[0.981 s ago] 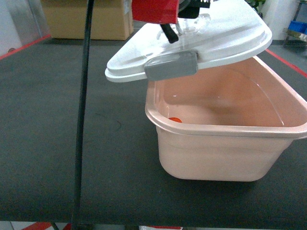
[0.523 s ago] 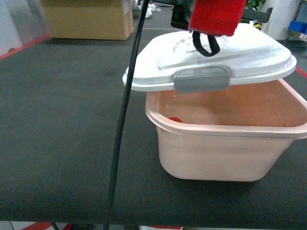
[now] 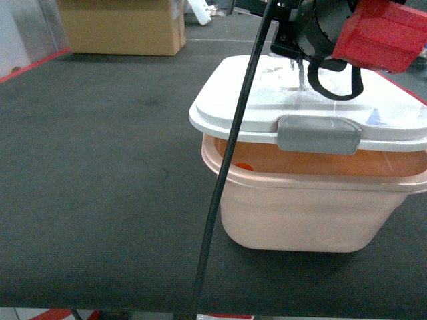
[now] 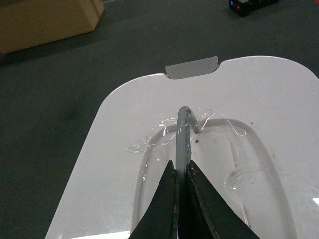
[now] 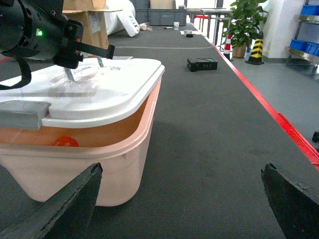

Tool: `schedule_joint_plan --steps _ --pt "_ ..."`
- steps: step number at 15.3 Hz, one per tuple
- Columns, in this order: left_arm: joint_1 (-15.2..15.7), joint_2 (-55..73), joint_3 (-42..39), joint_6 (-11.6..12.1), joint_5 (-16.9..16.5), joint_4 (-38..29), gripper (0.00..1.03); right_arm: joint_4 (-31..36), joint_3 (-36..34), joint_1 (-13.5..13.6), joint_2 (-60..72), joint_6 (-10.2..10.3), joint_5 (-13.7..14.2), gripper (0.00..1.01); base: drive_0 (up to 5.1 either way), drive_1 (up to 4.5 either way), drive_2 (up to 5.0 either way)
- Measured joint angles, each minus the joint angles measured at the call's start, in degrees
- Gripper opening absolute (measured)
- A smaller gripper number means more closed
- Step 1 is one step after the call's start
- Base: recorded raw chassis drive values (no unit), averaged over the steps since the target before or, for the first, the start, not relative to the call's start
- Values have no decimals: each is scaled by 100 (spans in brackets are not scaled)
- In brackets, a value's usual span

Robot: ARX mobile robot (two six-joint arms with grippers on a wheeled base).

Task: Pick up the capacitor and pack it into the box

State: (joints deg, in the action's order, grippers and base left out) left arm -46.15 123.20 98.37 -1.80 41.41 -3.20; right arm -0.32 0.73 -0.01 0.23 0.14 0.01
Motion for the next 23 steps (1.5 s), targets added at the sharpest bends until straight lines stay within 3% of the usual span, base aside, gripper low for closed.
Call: schedule_joint_plan --steps 9,10,14,17,21,23 --pt "-251 42 114 -424 356 538 2 0 0 0 0 0 0 98 0 0 0" --pt "-254 44 114 -424 356 468 8 2 0 0 0 0 0 98 0 0 0" --pt "-221 44 105 -382 411 22 59 0 0 0 0 0 0 98 0 0 0" --pt "79 -195 -155 -179 291 -750 98 0 0 0 0 0 2 98 0 0 0" --pt "785 -1427 -1097 107 -37 -1812 98 0 0 0 0 0 0 98 0 0 0" --pt "1154 -2122 -2218 525 -321 -2608 98 0 0 0 0 0 0 98 0 0 0"
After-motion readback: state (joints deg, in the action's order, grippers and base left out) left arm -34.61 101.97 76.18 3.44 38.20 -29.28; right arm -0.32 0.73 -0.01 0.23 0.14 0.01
